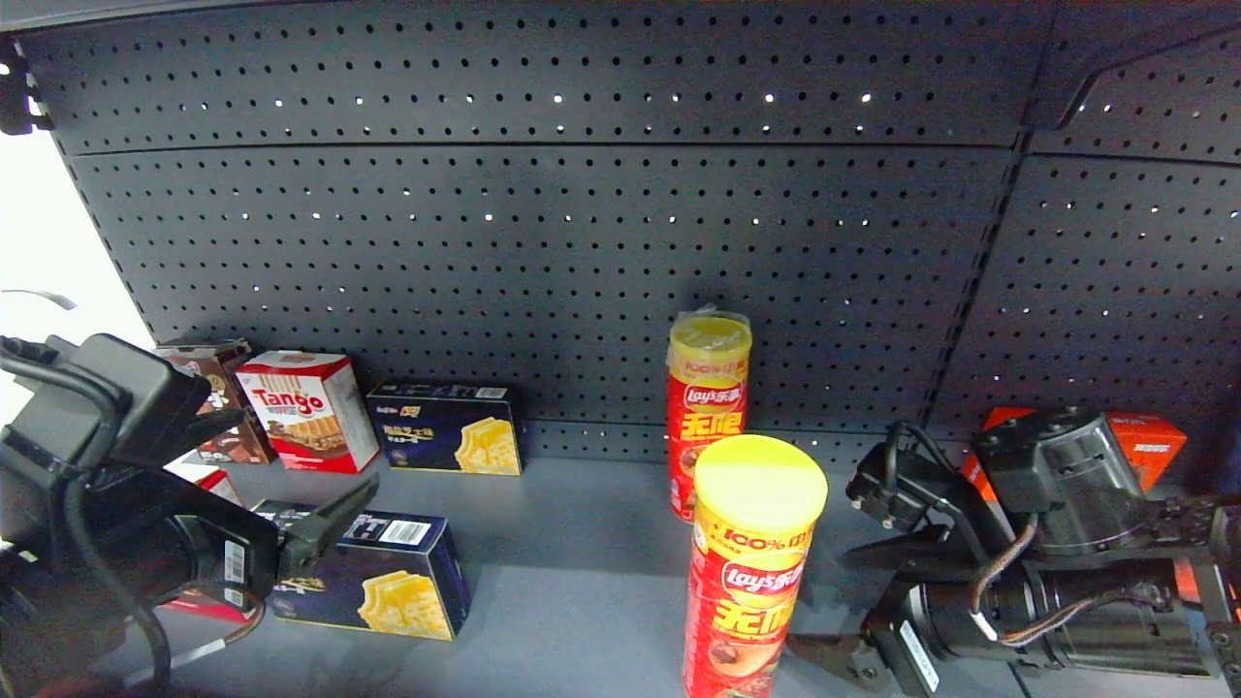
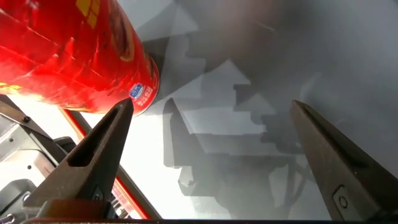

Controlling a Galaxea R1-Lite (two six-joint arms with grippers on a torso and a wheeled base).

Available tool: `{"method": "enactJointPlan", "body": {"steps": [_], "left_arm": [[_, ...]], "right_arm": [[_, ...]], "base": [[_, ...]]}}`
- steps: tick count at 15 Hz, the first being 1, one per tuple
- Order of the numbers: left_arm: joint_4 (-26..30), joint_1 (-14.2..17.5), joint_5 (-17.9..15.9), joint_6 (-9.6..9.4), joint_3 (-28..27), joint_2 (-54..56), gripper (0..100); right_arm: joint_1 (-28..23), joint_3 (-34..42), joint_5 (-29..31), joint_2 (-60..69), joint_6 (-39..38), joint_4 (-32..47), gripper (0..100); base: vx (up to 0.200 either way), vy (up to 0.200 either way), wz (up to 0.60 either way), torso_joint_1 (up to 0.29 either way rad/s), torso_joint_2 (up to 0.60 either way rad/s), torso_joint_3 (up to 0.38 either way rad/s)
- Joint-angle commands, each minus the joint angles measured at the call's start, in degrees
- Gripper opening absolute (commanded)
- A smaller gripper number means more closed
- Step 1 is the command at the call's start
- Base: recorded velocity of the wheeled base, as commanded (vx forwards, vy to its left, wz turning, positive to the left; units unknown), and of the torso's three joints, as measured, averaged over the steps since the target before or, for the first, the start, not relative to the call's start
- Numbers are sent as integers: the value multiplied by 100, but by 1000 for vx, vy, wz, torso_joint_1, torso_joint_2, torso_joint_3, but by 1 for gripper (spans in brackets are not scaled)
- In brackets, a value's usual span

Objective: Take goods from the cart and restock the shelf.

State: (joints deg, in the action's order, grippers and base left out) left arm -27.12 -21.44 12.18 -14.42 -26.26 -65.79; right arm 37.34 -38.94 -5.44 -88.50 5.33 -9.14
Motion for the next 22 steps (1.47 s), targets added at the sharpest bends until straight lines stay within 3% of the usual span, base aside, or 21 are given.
{"method": "enactJointPlan", "body": {"steps": [1, 22], "left_arm": [[-3, 0, 4, 1, -2, -13, 100], [-3, 0, -5, 10, 16, -4, 100]], "right_arm": [[10, 0, -1, -18, 3, 0, 100], [98, -167, 8, -255, 3, -9, 100]], "base": [[0, 0, 0, 0, 0, 0], [0, 0, 0, 0, 0, 0]]}}
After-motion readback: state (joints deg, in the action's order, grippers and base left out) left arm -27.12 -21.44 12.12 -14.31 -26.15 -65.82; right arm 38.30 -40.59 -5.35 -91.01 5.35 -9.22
